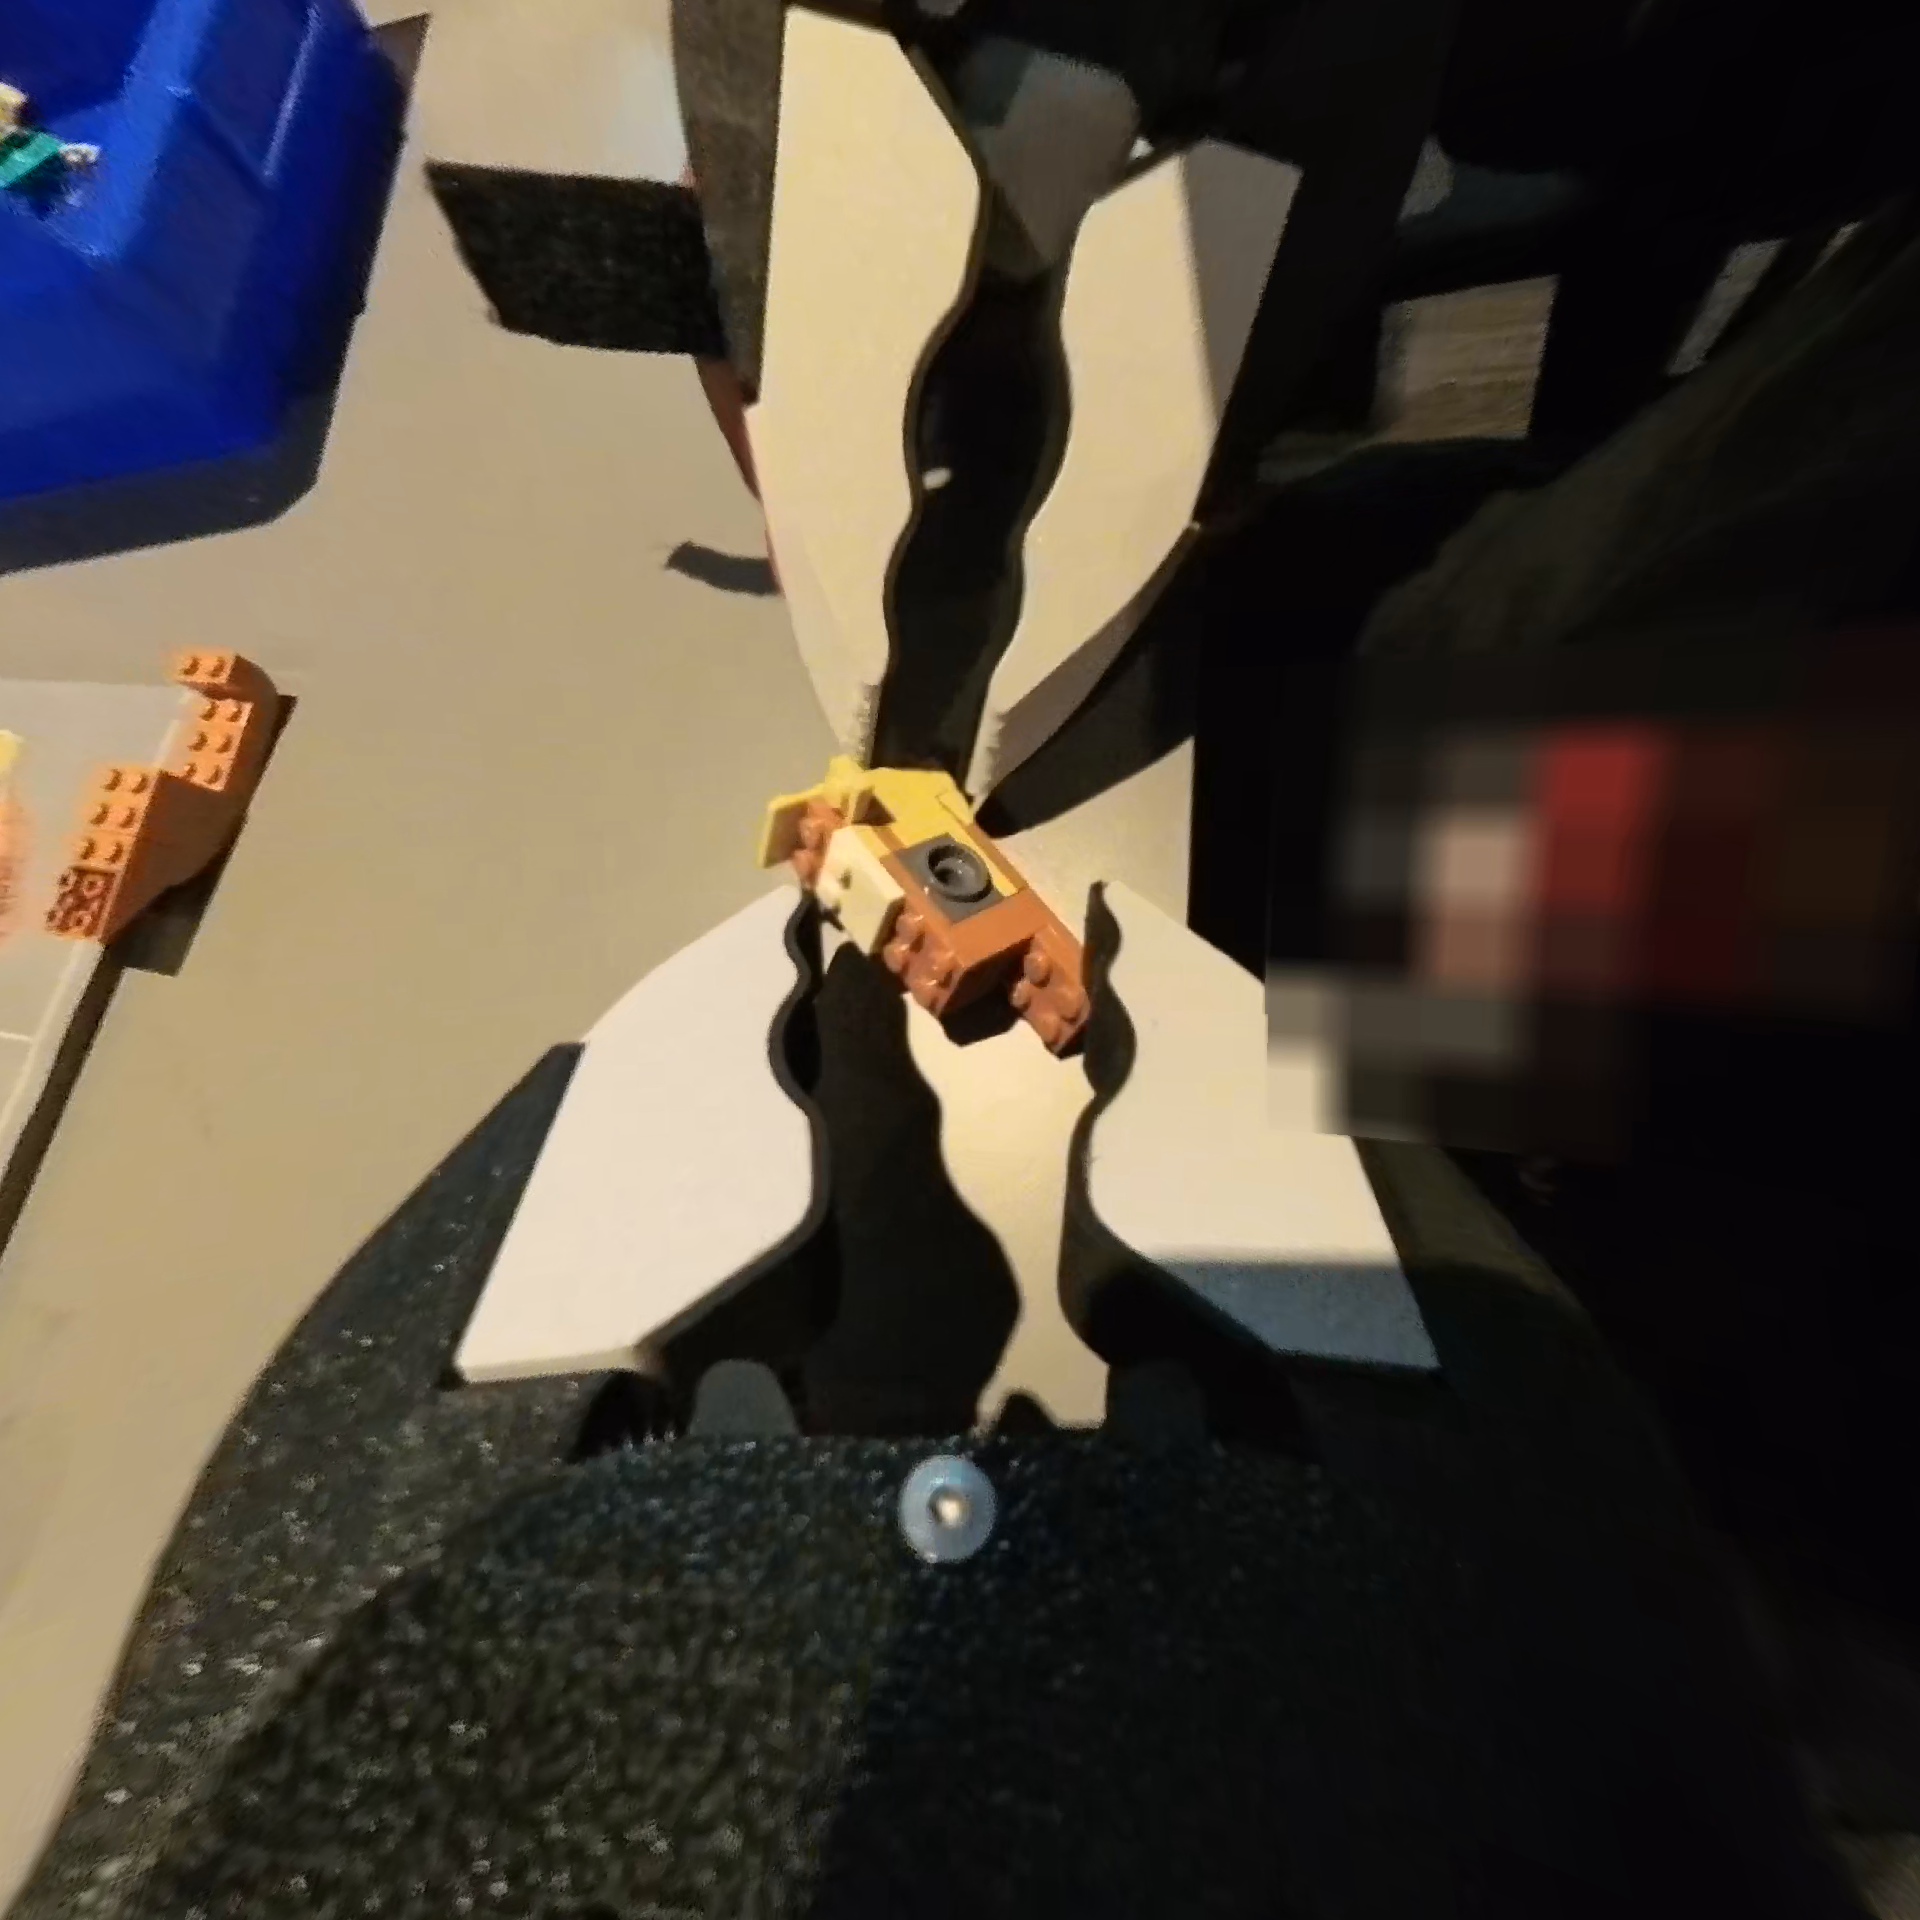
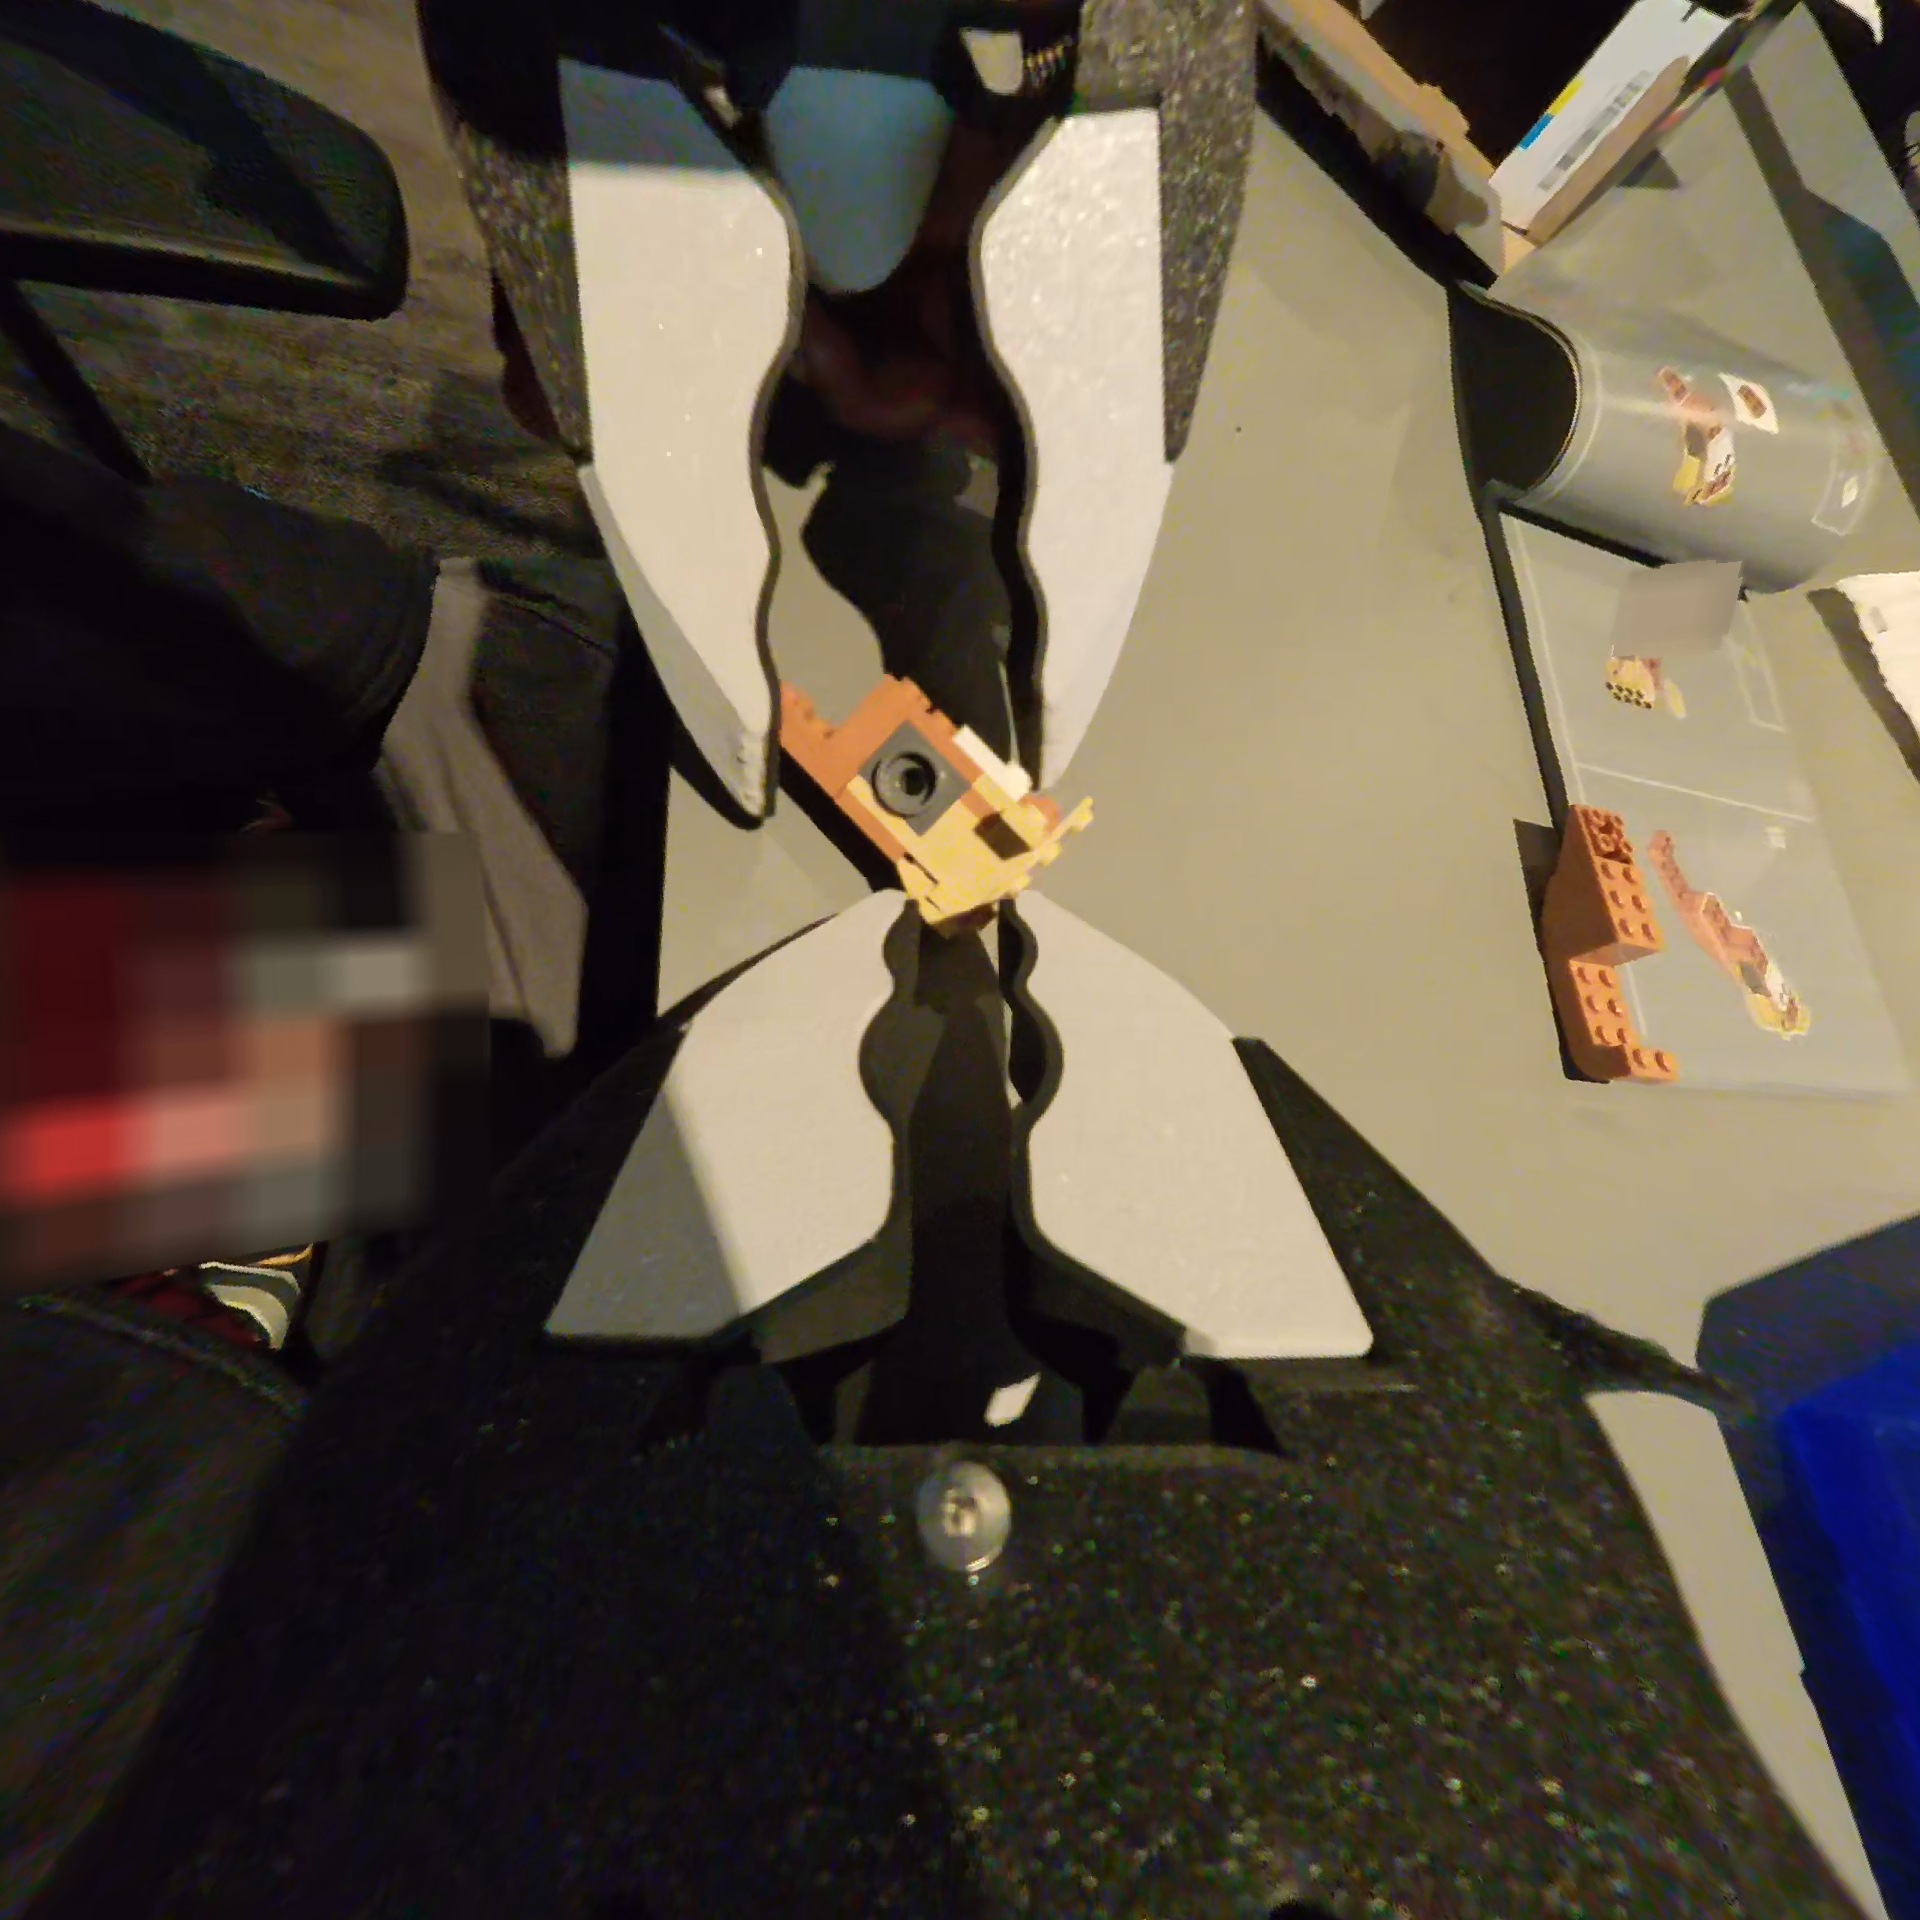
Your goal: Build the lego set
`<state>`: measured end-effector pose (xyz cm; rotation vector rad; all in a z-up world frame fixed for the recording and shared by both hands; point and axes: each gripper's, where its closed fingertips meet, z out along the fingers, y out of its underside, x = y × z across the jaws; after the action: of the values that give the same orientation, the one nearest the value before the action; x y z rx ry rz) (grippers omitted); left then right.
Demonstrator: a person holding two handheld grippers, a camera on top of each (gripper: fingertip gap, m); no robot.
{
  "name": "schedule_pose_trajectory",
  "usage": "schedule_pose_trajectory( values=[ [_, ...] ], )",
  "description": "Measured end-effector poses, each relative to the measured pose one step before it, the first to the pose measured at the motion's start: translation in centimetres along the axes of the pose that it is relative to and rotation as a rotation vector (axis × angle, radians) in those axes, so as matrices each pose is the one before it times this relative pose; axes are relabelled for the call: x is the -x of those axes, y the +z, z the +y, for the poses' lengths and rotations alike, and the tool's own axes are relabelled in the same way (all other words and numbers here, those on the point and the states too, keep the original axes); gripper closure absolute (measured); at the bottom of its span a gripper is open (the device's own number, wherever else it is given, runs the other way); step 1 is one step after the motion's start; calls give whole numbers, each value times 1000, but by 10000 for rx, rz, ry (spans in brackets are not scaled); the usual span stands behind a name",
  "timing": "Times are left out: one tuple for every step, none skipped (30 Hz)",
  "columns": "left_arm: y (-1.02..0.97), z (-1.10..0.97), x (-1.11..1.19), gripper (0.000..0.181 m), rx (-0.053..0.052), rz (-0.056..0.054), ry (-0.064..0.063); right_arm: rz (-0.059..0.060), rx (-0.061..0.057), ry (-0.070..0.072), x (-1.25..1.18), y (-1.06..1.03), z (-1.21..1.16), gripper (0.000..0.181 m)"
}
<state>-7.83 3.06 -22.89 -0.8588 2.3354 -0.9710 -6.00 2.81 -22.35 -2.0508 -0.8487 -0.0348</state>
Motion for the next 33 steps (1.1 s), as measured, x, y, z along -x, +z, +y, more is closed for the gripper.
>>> schedule_pose_trajectory(
  values=[
    [95,-36,82,134,72,-201,-149,29,2,-14,-8,8,-10,166],
    [67,-16,150,135,71,-215,-146,21,-1,-11,-11,5,-2,166],
    [49,-25,113,137,56,-168,-110,17,-2,-7,-1,-8,-7,166],
    [22,-29,72,138,2,-124,-62,27,1,-8,-24,1,6,167],
    [-22,-49,66,139,0,-129,-62,64,18,-12,-49,2,19,167],
    [-9,55,124,140,34,-155,-92,59,15,-5,-56,-7,19,167],
    [-8,73,99,140,43,-130,-79,47,15,-6,-33,-4,13,167],
    [-73,42,125,140,36,-153,-78,19,11,-3,-5,-14,23,167],
    [-40,18,83,140,43,-127,-90,13,15,10,-11,-21,29,167],
    [13,59,108,140,39,-107,-130,-1,17,23,-9,-26,32,166],
    [-25,74,48,140,46,-49,-203,-11,11,35,-14,-11,28,166],
    [30,71,20,140,30,-16,-207,-17,11,41,-12,3,21,166],
    [-21,47,49,140,28,-33,-217,-15,12,33,-18,13,12,166],
    [0,2,30,140,41,-16,-271,-3,11,29,-20,15,16,166],
    [59,39,-3,138,71,81,-323,15,10,18,-36,20,3,166],
    [-23,91,-67,136,52,102,-318,14,2,-2,-18,9,-8,166],
    [-87,-18,-28,134,-59,85,-298,12,-4,-11,-10,21,-13,166],
    [-152,-167,-50,133,-146,105,-262,9,1,-7,-2,18,-7,166],
    [-195,-205,-61,133,-193,156,-236,9,0,1,-14,18,-14,166],
    [-229,-247,-63,133,-197,144,-185,4,3,9,-20,28,-12,166],
    [-275,-273,34,133,-184,83,-49,19,-13,-9,-28,43,-33,166],
    [-251,-161,153,133,-143,-4,152,12,-4,-9,-28,38,-33,166],
    [-223,15,162,133,-44,6,416,-3,-3,-6,-5,61,-37,166],
    [-191,173,51,132,34,68,675,-11,-4,-10,-10,43,-30,166],
    [-197,306,301,132,34,-5,863,-26,-1,3,-14,59,-26,166],
    [-253,301,356,131,-20,-32,910,-50,-2,11,4,48,-23,166],
    [-357,246,139,133,-88,146,844,-18,-12,-1,-24,49,-27,166],
    [-392,74,-3,133,-163,293,683,6,0,0,-59,58,-25,166],
    [-291,133,308,133,-147,188,467,8,8,9,-60,60,-18,165],
    [-241,-7,170,134,-182,221,298,-16,9,10,-17,44,-9,165],
    [-201,-46,165,137,-217,281,165,-32,24,28,5,24,9,165],
    [-113,51,296,138,-143,215,75,-20,6,21,-11,15,15,165],
    [-70,63,212,138,-42,229,78,-10,3,17,-4,2,0,165]
  ],
)
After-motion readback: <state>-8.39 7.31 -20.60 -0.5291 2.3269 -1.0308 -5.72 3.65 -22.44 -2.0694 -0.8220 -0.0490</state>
